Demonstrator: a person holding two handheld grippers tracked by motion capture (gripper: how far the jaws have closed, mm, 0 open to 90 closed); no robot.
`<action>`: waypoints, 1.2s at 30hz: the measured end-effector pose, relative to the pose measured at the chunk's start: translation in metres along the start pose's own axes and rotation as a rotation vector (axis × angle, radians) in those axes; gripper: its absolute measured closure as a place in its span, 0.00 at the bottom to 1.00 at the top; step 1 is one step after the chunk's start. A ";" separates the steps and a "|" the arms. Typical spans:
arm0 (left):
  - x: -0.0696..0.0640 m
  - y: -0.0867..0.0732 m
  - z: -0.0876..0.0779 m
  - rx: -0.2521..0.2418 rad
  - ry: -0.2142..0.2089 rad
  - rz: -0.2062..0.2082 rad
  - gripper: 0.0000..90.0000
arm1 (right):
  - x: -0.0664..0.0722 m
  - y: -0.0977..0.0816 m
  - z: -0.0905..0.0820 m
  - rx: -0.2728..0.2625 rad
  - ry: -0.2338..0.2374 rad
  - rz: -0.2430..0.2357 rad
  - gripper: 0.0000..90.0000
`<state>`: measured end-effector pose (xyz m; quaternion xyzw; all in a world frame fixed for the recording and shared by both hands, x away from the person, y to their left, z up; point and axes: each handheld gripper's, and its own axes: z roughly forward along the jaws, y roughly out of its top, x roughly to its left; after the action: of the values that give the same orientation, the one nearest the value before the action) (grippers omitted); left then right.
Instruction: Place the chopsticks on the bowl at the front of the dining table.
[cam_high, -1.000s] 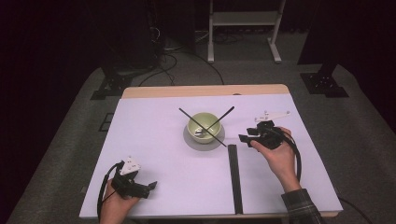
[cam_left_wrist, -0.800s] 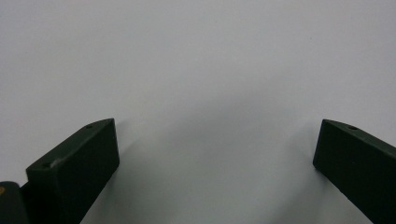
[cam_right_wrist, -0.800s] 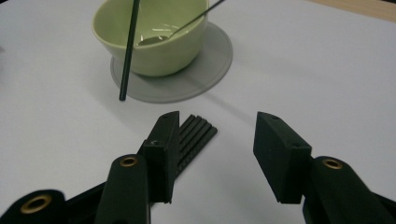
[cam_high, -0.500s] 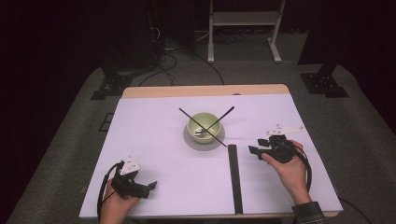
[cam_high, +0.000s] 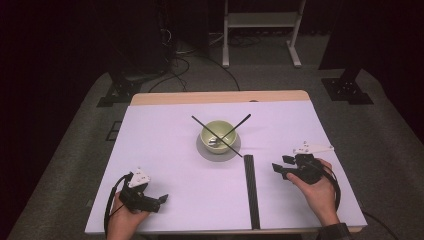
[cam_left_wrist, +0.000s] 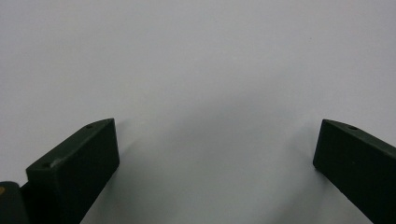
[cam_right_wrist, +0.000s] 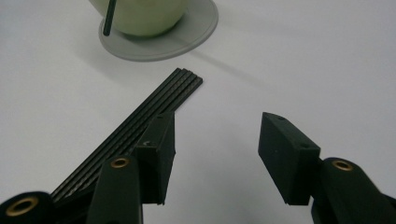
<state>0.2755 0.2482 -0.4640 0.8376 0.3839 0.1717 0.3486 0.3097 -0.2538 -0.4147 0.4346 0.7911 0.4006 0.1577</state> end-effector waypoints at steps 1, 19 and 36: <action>0.000 0.000 0.000 0.000 0.000 0.000 0.00 | 0.000 -0.002 0.000 0.001 -0.001 -0.001 0.49; 0.000 0.000 0.000 0.000 0.000 0.000 0.00 | 0.008 -0.033 0.000 0.019 0.016 -0.039 0.33; 0.000 0.000 0.000 0.000 0.000 0.001 0.00 | 0.025 -0.049 0.003 0.039 0.037 -0.065 0.23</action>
<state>0.2754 0.2482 -0.4640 0.8377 0.3837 0.1721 0.3486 0.2690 -0.2467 -0.4518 0.4043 0.8152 0.3878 0.1473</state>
